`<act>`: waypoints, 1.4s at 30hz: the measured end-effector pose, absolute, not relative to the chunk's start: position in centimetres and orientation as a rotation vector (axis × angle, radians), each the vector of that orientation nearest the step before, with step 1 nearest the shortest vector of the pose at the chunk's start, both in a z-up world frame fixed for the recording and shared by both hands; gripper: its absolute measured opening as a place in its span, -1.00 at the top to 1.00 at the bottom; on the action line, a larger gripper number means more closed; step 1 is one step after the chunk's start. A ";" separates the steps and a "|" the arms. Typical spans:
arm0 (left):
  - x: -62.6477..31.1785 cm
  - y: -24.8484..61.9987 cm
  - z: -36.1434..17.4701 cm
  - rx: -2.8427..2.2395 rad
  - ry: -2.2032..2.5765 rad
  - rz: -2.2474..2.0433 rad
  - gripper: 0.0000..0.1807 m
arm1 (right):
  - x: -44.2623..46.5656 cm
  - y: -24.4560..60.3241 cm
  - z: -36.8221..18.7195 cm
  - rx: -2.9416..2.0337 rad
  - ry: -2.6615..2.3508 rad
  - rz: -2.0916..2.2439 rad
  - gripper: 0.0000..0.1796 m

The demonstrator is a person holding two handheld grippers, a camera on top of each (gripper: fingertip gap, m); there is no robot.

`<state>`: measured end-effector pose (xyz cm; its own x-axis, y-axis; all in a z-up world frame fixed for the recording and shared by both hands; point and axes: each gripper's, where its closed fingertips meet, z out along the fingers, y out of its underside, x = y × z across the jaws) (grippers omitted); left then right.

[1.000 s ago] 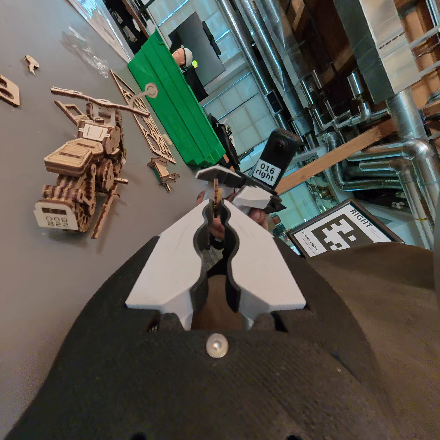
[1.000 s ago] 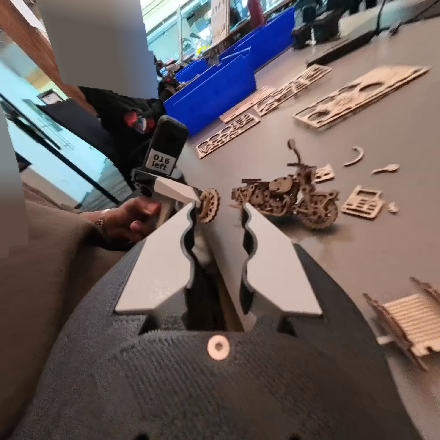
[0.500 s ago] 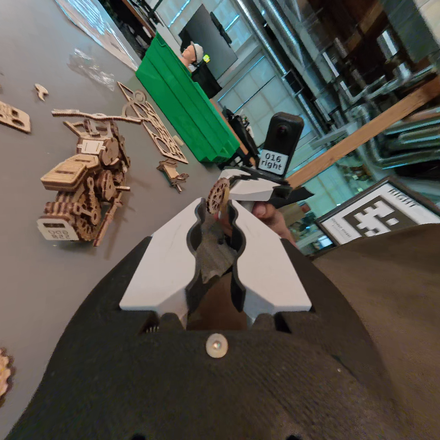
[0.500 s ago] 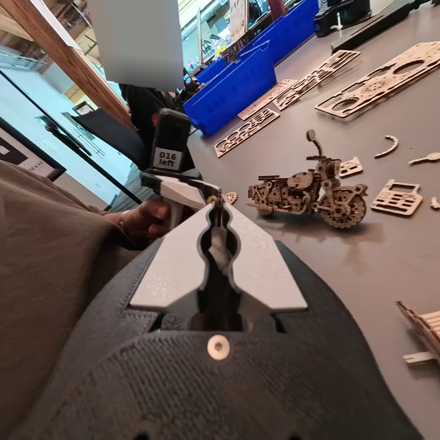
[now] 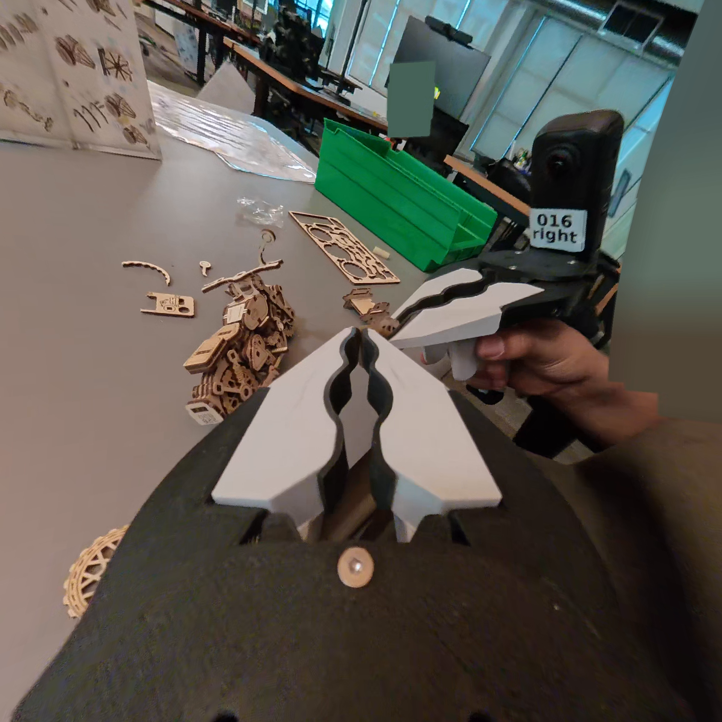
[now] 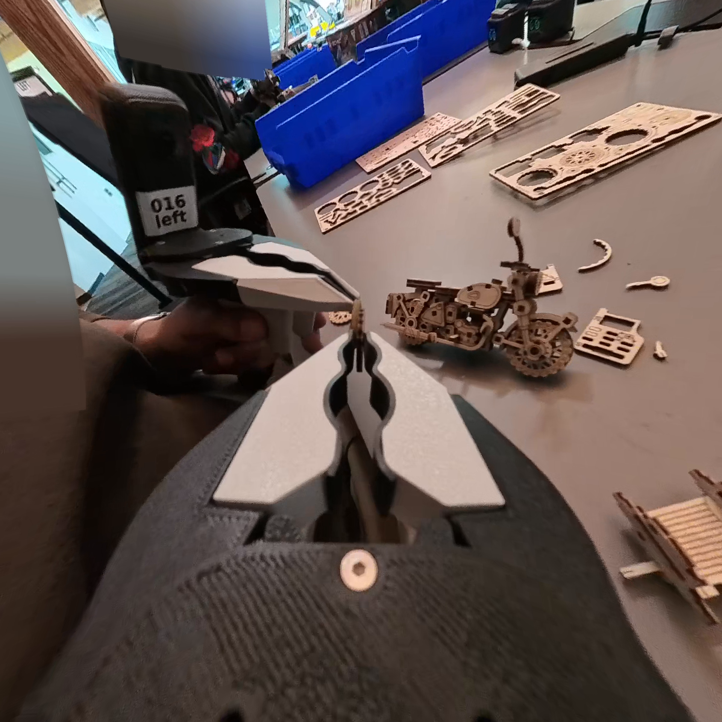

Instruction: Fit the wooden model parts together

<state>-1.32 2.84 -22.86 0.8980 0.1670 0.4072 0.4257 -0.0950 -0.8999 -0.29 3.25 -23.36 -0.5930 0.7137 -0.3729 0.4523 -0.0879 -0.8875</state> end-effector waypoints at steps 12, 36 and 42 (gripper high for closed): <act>-1.1 2.6 -22.7 -1.568 -0.565 -0.590 1.00 | -0.6 5.5 -21.2 -1.363 -1.758 2.032 0.95; 0.8 3.1 -21.3 -1.428 -0.552 -0.922 1.00 | 0.2 4.2 -20.9 -1.425 -1.751 2.301 0.93; 1.1 3.3 -21.6 -1.435 -0.563 -0.940 1.00 | 0.0 4.1 -21.9 -1.424 -1.811 2.183 0.86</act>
